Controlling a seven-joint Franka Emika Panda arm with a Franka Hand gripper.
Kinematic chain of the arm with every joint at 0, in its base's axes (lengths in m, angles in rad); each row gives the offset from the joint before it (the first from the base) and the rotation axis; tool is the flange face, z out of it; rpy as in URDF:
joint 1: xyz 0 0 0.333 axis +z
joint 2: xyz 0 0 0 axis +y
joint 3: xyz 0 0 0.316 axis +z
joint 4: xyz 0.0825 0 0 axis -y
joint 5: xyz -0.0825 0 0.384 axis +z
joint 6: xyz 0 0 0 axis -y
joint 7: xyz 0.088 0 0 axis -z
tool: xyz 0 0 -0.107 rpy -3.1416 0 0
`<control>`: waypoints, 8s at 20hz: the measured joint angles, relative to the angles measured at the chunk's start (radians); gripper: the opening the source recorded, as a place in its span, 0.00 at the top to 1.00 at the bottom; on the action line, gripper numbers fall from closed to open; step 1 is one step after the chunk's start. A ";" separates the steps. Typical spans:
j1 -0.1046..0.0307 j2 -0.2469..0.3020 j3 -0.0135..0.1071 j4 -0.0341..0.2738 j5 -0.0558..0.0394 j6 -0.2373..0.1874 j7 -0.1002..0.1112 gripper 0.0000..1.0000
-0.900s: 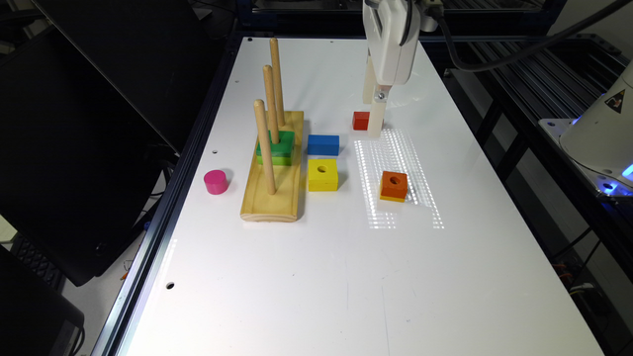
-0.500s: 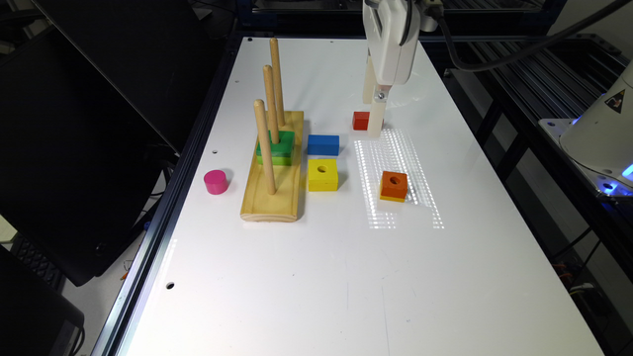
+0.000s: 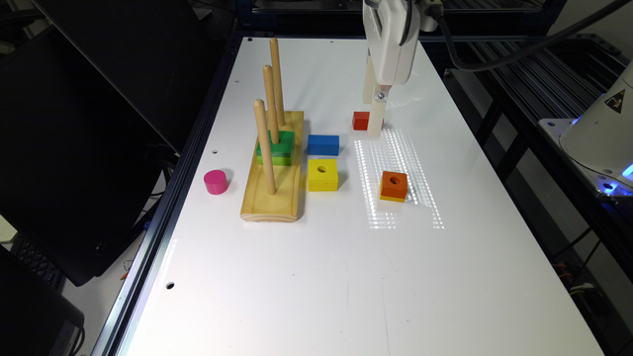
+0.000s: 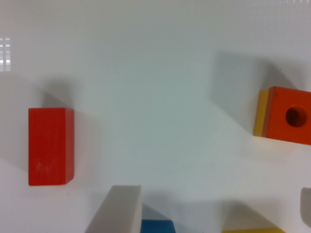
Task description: Pick up yellow block.
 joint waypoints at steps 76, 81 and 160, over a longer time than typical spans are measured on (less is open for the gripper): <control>0.001 0.158 0.077 0.200 0.0007 -0.003 0.061 0.00; 0.001 0.170 0.078 0.202 0.0006 -0.001 0.061 0.00; 0.000 0.389 0.056 0.294 -0.0233 0.115 0.061 0.00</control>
